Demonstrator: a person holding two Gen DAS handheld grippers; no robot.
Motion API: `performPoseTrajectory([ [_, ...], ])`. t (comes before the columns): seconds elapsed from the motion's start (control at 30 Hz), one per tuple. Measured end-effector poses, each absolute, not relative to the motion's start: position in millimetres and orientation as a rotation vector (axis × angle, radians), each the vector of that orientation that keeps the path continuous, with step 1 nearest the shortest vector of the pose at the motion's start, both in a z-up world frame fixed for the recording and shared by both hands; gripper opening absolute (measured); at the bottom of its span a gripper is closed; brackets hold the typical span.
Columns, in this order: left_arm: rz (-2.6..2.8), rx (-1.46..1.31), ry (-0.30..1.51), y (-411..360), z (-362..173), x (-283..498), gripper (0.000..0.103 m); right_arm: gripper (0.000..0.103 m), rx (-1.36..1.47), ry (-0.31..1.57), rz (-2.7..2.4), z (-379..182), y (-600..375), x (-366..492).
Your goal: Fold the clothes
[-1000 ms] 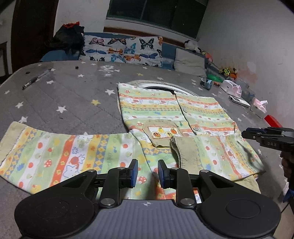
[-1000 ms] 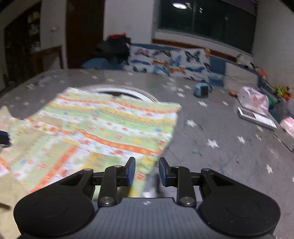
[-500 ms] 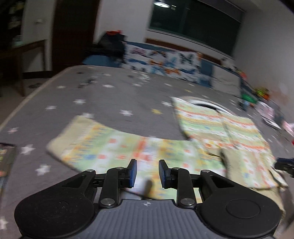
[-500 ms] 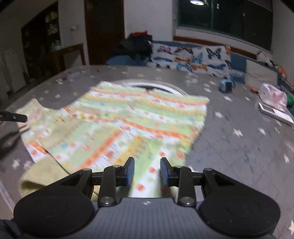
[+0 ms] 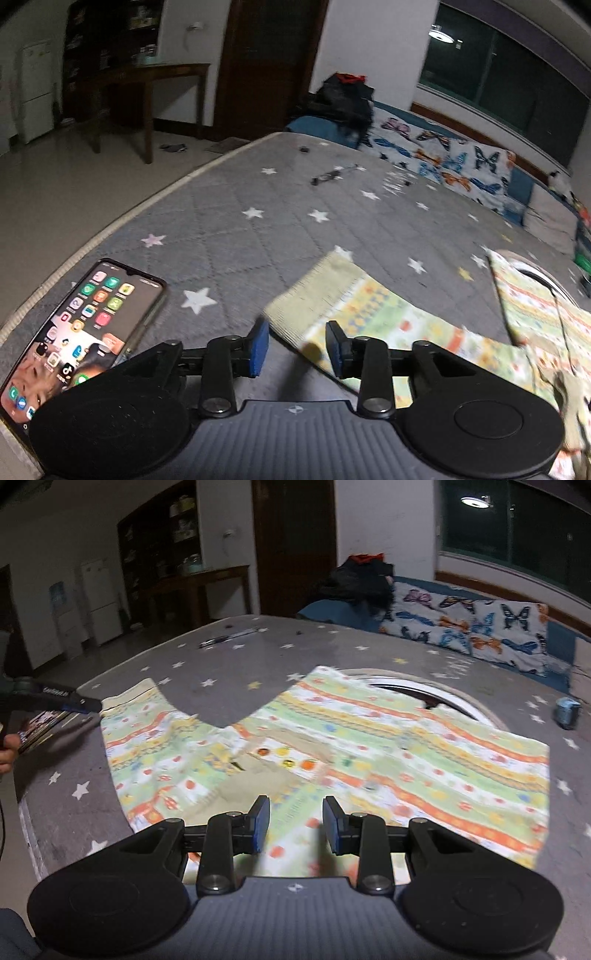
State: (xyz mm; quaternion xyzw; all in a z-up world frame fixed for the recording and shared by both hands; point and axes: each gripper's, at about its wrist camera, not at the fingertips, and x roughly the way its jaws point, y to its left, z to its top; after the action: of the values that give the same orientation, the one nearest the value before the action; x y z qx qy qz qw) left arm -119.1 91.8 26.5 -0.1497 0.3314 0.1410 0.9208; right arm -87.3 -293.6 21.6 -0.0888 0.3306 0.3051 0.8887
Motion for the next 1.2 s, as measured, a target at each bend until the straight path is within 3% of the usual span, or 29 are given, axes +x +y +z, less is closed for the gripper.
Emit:
performPoseTrajectory([
  [0.47, 0.331, -0.355, 0.677, 101, 18, -108, 0.038, 0.031, -0.247, 0.702, 0.669, 11, -260, -81],
  [0.7, 0.349, -0.37, 0.664, 104, 15, -109, 0.019, 0.032, -0.246, 0.721, 0.674, 5, -253, -78],
  [0.9, 0.368, -0.404, 0.653, 108, 17, -115, 0.021, 0.032, -0.217, 0.706, 0.677, 14, -262, -84],
  [1.1, 0.373, -0.4, 0.646, 104, 16, -115, 0.03, 0.032, -0.213, 0.698, 0.681, 17, -264, -89],
  [1.17, 0.359, -0.384, 0.647, 101, 15, -111, 0.027, 0.032, -0.208, 0.697, 0.681, 18, -264, -90],
  [1.2, 0.356, -0.378, 0.649, 100, 15, -109, 0.018, 0.032, -0.205, 0.695, 0.68, 18, -265, -91],
])
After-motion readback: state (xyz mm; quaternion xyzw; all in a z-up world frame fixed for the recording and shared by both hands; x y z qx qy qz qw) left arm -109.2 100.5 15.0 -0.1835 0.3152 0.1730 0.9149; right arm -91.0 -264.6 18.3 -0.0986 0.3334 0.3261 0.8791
